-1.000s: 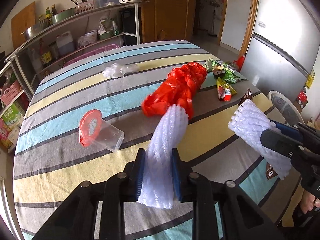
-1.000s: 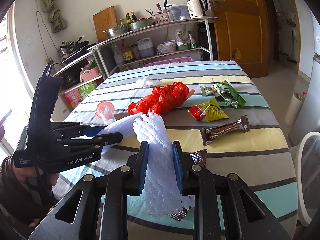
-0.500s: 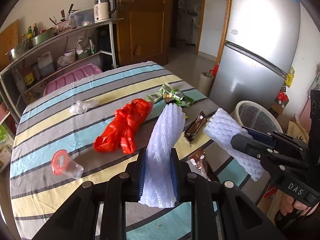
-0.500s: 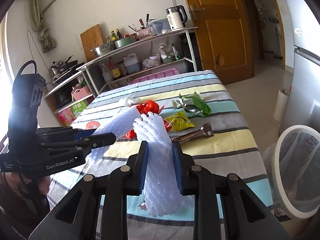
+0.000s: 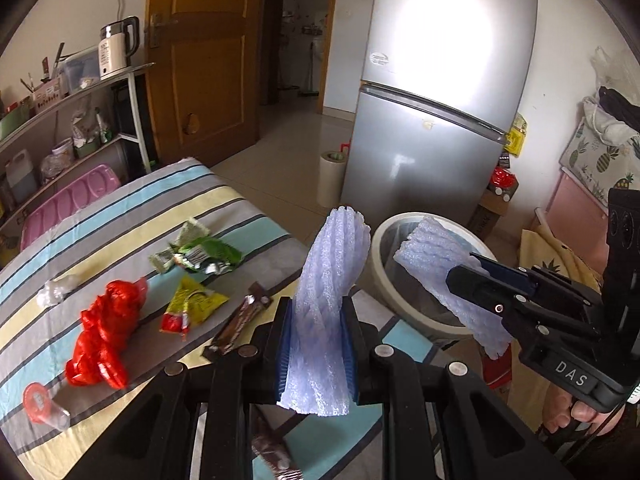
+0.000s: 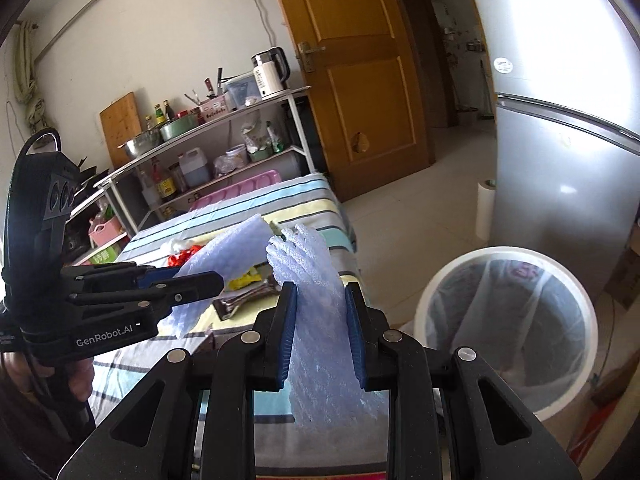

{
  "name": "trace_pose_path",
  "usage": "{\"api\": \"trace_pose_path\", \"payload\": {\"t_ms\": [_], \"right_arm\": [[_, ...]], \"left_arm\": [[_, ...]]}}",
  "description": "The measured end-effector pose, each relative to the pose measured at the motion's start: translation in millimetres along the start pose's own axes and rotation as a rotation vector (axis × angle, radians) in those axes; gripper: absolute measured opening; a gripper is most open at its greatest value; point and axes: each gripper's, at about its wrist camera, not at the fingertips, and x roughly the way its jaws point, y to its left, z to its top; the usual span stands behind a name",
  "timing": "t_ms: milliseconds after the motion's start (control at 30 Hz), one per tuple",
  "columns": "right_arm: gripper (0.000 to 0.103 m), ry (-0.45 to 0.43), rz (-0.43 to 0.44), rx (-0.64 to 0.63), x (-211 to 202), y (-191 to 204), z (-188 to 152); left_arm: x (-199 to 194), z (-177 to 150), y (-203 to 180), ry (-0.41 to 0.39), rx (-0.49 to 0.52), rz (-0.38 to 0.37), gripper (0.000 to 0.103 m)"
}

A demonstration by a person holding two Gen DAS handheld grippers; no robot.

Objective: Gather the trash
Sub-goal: 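Carry both foam nets to the bin and open both grippers over it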

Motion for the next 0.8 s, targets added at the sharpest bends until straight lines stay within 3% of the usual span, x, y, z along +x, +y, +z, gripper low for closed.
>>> {"api": "trace_pose_path", "payload": {"t_ms": [333, 500, 800], "right_arm": [[0.025, 0.006, -0.186, 0.074, -14, -63, -2], [0.025, 0.039, -0.273, 0.121, -9, -94, -5], [0.026, 0.111, -0.362, 0.144, 6, -118, -14]], "left_arm": [[52, 33, -70, 0.022, 0.079, -0.143, 0.023], [93, 38, -97, 0.091, 0.099, -0.183, 0.023], [141, 33, -117, 0.165, 0.116, -0.166, 0.023]]}}
